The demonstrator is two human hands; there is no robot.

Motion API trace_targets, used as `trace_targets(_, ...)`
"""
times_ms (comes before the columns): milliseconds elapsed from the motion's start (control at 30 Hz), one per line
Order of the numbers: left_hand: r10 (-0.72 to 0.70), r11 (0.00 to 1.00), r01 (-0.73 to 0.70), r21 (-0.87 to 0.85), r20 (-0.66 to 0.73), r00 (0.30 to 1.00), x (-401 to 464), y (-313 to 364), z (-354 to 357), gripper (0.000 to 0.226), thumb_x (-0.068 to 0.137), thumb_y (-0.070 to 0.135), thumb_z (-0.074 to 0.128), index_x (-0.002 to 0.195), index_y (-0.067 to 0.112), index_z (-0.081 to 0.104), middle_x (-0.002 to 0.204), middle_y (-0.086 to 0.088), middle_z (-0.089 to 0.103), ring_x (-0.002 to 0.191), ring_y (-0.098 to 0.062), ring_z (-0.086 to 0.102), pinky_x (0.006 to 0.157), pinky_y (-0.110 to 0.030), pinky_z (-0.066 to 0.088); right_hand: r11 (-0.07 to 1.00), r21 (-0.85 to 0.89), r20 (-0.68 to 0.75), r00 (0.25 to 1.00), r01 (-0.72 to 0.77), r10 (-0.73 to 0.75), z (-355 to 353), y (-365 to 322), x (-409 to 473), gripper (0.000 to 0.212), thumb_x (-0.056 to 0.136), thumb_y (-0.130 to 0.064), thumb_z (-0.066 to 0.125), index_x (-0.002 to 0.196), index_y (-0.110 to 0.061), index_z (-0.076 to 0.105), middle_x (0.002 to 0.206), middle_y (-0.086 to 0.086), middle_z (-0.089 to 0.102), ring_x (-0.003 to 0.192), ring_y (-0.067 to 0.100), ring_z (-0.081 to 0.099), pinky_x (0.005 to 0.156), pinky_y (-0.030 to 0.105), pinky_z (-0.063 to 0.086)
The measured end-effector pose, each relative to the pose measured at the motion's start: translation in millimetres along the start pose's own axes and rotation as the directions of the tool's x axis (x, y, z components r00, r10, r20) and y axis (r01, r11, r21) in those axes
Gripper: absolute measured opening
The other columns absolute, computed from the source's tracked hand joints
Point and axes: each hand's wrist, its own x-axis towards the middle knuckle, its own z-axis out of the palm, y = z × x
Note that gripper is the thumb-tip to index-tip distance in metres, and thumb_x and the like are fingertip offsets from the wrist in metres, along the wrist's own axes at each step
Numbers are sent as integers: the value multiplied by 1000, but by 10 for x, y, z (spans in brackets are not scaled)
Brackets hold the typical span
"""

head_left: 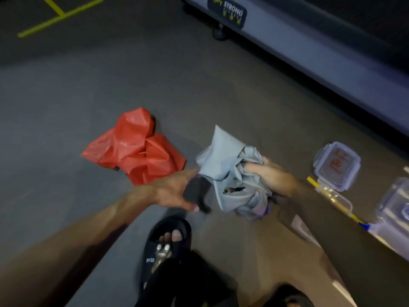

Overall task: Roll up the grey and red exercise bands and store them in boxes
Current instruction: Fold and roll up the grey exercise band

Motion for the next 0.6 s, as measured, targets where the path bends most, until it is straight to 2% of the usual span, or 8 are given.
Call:
trace_targets(33, 52, 999, -52, -1, -89, 995, 0, 108, 18, 72, 82, 28, 84, 140, 32, 40, 131, 25, 45, 122, 7, 40, 97, 4, 25, 1000, 14, -12, 1000, 4, -3, -1, -173, -66, 19, 89, 5, 61, 99, -9, 70, 85, 6, 78, 72, 17, 74, 63, 27, 59)
trace_targets(100, 130, 985, -159, -62, -334, 933, -13, 313, -66, 47, 85, 42, 76, 128, 32, 59, 128, 9, 60, 115, -7, 55, 102, -19, 43, 999, 53, -18, 1000, 4, -3, -18, -478, -214, 24, 98, 3, 51, 112, -5, 68, 99, 16, 76, 81, 25, 74, 71, 32, 62)
trace_targets(167, 111, 972, -203, -115, -537, 836, -85, 488, -282, 17, 87, 36, 72, 104, 33, 70, 107, -5, 68, 96, -15, 64, 84, -35, 52, 998, 64, -28, 999, 30, -28, -38, -735, -368, 32, 98, -2, 52, 128, -1, 62, 116, 24, 70, 95, 32, 70, 81, 36, 60)
trace_targets(233, 79, 969, -210, -133, -637, 767, -228, 704, -601, 15, 92, 18, 71, 87, 32, 67, 95, -4, 71, 86, -13, 66, 78, -34, 49, 994, 100, -78, 996, 50, -42, -55, -949, -500, 40, 93, -12, 60, 131, 0, 61, 122, 23, 69, 105, 33, 68, 92, 40, 57)
trace_targets(333, 69, 951, -267, -158, -731, 679, -587, 1174, -1188, 16, 86, 38, 70, 85, 23, 65, 93, 1, 73, 85, -10, 67, 82, -35, 54, 992, 119, -182, 983, 41, -19, -72, -1224, -641, 40, 98, -29, 62, 132, -8, 65, 126, 18, 70, 116, 34, 67, 105, 52, 51)
trace_targets(400, 88, 943, -294, -153, -740, 667, -811, 1509, -1559, 31, 78, 47, 61, 82, 17, 62, 82, 1, 70, 71, -12, 62, 70, -31, 51, 995, 103, -277, 961, 5, 24, -41, -1441, -737, 39, 102, -36, 57, 130, -11, 66, 120, 14, 73, 105, 34, 72, 91, 55, 58)
trace_targets(500, 173, 945, -318, -74, -712, 681, -1097, 2044, -1987, 19, 88, 27, 61, 77, 12, 56, 60, 4, 60, 50, -14, 53, 50, -26, 39, 990, 82, -375, 917, -114, 137, 27, -1748, -893, 33, 104, -36, 49, 126, -14, 62, 119, 13, 67, 92, 34, 70, 72, 50, 59)
trace_targets(600, 206, 932, -351, -87, -670, 714, -1283, 2512, -2329, 18, 94, 15, 60, 79, 7, 55, 62, 5, 52, 57, -10, 46, 54, -27, 36, 976, 166, -421, 884, -143, 202, 117, -1971, -1019, 35, 107, -30, 43, 128, -5, 57, 109, 22, 67, 86, 39, 71, 59, 49, 63)
